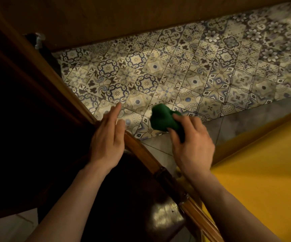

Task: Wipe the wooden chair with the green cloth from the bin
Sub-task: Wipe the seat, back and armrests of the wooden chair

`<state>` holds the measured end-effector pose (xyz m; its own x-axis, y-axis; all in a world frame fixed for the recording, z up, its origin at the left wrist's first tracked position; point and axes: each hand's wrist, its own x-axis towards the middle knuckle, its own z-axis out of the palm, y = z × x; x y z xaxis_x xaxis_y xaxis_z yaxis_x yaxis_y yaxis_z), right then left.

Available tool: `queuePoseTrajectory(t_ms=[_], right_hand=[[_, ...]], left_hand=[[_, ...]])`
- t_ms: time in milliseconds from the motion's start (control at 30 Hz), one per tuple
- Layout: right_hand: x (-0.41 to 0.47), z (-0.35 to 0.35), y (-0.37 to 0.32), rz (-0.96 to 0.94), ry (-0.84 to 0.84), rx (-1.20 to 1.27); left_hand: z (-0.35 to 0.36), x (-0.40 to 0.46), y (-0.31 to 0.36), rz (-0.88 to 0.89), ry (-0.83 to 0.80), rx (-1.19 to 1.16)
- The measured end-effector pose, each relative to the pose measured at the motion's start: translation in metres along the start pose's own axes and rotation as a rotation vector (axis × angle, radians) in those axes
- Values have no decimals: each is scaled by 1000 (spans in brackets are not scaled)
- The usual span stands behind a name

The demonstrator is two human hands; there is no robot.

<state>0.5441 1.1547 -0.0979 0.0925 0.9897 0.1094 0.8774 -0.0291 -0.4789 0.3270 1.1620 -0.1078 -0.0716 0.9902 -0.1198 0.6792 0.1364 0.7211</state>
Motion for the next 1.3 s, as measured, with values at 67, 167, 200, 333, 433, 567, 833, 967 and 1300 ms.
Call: queuePoseTrajectory(t_ms=[67, 167, 200, 333, 433, 567, 833, 967, 1300], right_hand=[[-20, -24, 20, 23, 33, -9], [-58, -52, 43, 27, 33, -26], [-75, -63, 50, 31, 22, -43], [-142, -88, 68, 58, -25, -114], [-179, -89, 70, 60, -86, -203], [-209, -69, 71, -11, -269, -273], [-222, -43, 77, -215, -364, -403], [-224, -47, 84, -281, -356, -448], [-268, -76, 121, -388, -370, -553]], left_hand=[[8, -16, 11, 53, -39, 29], [29, -44, 23, 164, -141, 125], [39, -56, 28, 223, -189, 175], [80, -104, 44, 431, -341, 331], [103, -126, 46, 491, -415, 403], [119, -134, 41, 549, -425, 497], [124, -131, 33, 530, -465, 382], [124, -130, 32, 523, -465, 362], [121, -129, 35, 504, -491, 323]])
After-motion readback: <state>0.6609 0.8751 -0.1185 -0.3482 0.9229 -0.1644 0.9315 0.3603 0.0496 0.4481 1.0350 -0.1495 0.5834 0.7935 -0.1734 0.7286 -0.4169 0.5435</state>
